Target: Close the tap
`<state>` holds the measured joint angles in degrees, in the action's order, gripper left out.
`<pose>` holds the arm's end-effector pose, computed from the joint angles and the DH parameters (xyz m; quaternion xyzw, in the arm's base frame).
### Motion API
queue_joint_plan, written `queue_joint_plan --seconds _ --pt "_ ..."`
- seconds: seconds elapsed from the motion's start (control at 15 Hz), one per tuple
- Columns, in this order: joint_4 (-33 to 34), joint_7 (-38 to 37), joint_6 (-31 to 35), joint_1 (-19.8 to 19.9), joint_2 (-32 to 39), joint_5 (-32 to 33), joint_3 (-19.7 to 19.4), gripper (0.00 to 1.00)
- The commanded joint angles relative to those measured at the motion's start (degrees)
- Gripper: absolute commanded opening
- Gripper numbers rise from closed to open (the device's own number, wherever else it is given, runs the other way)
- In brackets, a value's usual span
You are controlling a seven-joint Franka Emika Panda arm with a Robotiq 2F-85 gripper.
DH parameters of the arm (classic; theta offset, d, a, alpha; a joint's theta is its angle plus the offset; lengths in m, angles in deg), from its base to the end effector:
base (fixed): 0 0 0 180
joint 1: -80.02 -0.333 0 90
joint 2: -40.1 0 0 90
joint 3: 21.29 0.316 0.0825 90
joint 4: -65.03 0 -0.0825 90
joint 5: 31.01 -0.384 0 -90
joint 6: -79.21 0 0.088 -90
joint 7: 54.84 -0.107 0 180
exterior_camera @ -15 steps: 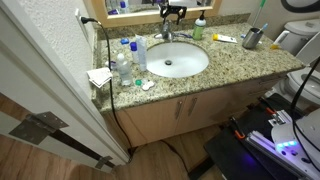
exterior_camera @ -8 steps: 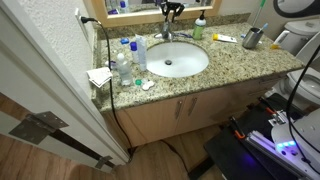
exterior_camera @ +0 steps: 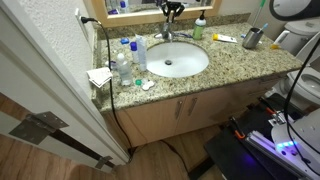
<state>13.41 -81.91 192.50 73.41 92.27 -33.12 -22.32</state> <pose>0.7926 0.0857 0.3593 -0.9787 0.1876 -0.0765 0.0335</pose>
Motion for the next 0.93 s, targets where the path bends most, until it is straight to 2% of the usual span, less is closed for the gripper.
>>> queue_joint_plan --seconds 0.0,0.6,0.67,0.73,0.87 --pt "0.82 -1.03 -7.44 -0.84 0.27 0.3 -0.89 0.07" --pt "-3.58 -2.5 -3.89 -1.49 1.4 1.37 -1.06 0.07" --pt "-3.84 -2.67 -4.52 -1.3 0.86 0.95 -0.79 0.54" --pt "-4.4 -2.68 -5.2 -1.36 -0.13 1.09 -0.78 0.56" --pt "-7.21 -1.87 -6.64 -1.24 -2.69 0.79 -0.21 0.69"
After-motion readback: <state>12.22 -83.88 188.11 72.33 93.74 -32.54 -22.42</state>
